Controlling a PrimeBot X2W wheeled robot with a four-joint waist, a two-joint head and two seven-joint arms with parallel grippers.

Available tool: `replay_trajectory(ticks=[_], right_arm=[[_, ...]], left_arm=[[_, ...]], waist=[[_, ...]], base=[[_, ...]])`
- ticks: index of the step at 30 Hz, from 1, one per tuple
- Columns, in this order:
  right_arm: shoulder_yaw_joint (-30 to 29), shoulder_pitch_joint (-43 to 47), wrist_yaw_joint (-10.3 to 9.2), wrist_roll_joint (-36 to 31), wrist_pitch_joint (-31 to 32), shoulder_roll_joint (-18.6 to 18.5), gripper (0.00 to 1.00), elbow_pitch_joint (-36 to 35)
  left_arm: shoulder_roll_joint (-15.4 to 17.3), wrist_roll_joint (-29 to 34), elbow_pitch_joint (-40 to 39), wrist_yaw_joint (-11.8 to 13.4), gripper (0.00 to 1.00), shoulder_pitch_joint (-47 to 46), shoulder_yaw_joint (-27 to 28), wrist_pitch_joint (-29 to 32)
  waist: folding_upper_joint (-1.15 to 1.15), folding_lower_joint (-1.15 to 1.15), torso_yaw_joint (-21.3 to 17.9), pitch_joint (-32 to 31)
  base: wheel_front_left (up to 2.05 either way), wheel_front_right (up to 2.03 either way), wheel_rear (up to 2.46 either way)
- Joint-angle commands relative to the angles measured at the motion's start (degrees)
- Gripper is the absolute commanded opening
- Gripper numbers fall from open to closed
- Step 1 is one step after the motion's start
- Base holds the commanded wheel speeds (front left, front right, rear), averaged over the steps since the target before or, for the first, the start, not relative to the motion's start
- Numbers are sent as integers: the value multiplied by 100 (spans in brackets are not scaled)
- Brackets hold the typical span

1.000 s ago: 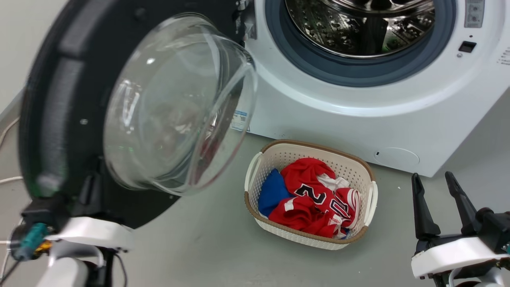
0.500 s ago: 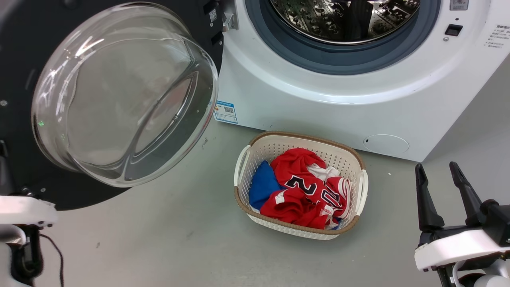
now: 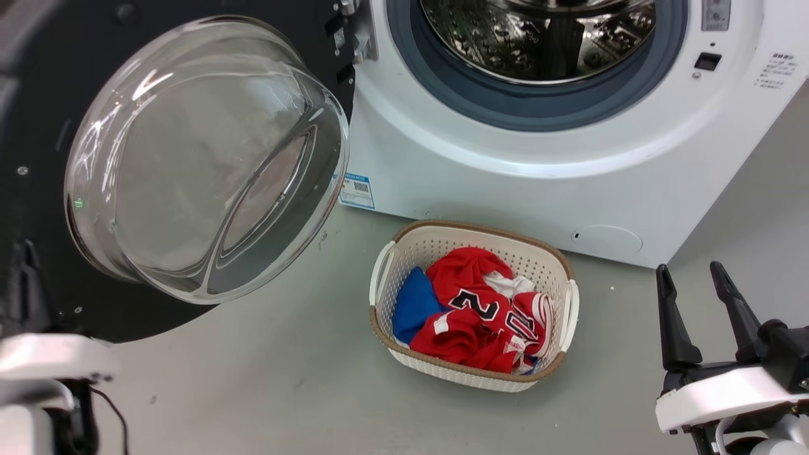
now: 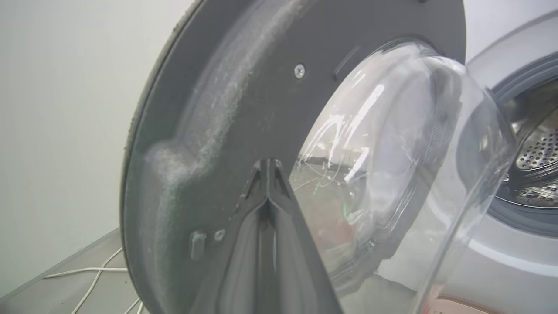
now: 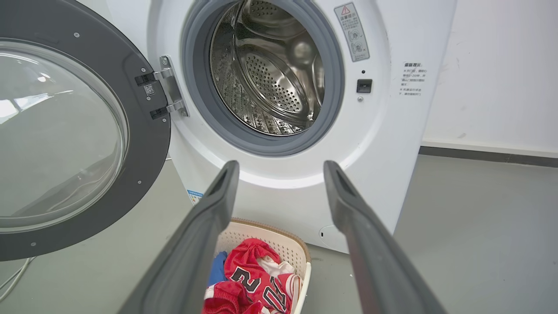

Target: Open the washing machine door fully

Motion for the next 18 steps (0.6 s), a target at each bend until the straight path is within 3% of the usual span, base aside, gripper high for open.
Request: replay_trajectory(ticks=[1,7,9,18], right_arm=[[4,73,-1,13,-5,5,100,11],[31,182,-1,21,-32,35,100,42],[6,311,-1,42,-68,54,100,66],[145,292,-1,-39,-40,75,100,36]], left_arm=[[-135,84,-149,-41,0,164,28,-12],[-665,334,-719,-186,0,714,-130,-12],[-966,440,-918,-301,0,1057,-515,20],[-1233,475,-1224,-545,0,1135,-1338,368]], waist=[[0,0,11,-86],[0,0,32,-334],[0,0,51,-530],[0,0,-227,-612]], base=[[0,0,0],[0,0,0],[0,0,0],[0,0,0]])
